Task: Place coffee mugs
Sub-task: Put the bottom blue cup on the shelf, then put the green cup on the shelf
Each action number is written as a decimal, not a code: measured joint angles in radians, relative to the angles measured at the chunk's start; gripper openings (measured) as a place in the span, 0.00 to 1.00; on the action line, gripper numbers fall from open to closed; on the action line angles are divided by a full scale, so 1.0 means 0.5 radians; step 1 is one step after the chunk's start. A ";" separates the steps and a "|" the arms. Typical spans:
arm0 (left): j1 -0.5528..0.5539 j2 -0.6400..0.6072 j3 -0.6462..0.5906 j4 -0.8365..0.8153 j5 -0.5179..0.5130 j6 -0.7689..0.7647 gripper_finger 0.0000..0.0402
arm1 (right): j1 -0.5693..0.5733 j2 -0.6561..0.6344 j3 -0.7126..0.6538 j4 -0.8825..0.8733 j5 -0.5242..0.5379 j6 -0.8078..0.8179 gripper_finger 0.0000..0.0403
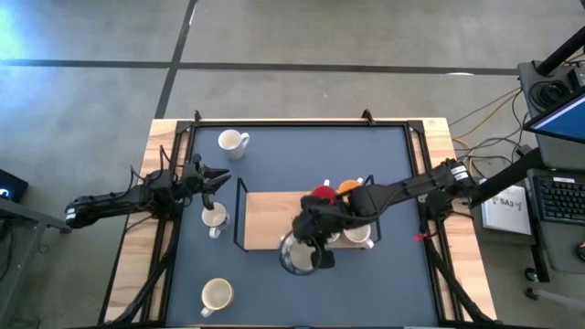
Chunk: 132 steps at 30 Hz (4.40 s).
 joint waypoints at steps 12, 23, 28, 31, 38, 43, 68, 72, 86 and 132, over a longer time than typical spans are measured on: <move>0.000 0.000 0.000 0.000 0.001 -0.001 0.19 | -0.410 -0.002 -0.001 0.061 0.123 -0.206 0.03; -0.001 0.000 0.000 0.000 0.001 0.000 0.19 | -0.718 0.083 -0.008 0.056 0.092 -0.044 0.03; -0.001 0.000 0.000 0.000 0.000 0.000 0.19 | -0.722 0.182 -0.009 -0.038 0.075 0.027 0.03; -0.001 0.000 0.000 0.000 0.000 0.000 0.19 | -0.721 0.218 -0.009 -0.081 0.073 0.027 0.03; -0.001 -0.001 0.000 0.000 0.001 0.000 0.19 | -0.727 0.240 -0.008 -0.140 0.076 0.031 0.03; -0.001 -0.001 0.000 0.000 0.001 0.000 0.19 | -0.727 0.240 -0.007 -0.174 0.077 0.032 0.03; 0.000 -0.001 0.000 0.000 0.001 0.000 0.19 | -0.724 0.233 0.034 -0.273 -0.009 -0.003 0.03; 0.000 -0.001 0.000 0.000 0.001 0.000 0.19 | -0.724 0.232 0.033 -0.280 -0.013 -0.007 0.03; 0.000 -0.001 0.000 -0.001 0.001 0.000 0.19 | -0.725 0.225 0.031 -0.207 -0.003 -0.081 0.12; 0.000 0.000 0.000 0.000 0.001 -0.001 0.19 | -0.760 -0.678 -0.516 0.024 -0.005 -0.041 0.17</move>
